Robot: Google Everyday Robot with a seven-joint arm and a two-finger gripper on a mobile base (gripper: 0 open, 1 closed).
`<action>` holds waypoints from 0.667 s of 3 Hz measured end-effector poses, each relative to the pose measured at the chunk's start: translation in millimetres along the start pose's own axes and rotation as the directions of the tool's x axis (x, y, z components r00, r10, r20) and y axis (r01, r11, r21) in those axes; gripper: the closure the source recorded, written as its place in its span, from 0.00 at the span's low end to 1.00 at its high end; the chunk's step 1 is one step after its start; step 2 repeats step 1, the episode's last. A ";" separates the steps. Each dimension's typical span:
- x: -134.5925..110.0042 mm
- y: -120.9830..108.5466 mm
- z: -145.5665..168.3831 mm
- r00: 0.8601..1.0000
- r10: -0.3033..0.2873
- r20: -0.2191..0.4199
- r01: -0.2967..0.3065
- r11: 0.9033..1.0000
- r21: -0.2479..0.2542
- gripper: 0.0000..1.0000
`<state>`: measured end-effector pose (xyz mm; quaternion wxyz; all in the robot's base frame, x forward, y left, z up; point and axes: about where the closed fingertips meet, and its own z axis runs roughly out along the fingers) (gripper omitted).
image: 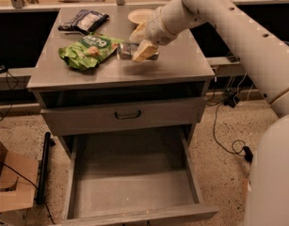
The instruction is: Pick redbull can from middle drawer and place on counter
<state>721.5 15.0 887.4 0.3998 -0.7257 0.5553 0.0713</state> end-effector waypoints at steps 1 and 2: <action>0.0 0.0 0.0 1.000 0.000 0.000 0.000 1.000 0.000 0.00; 0.0 0.0 0.0 1.000 0.000 0.000 0.000 1.000 0.000 0.00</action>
Offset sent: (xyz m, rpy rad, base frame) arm 0.0000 0.0000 0.0000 0.0000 0.0000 0.0000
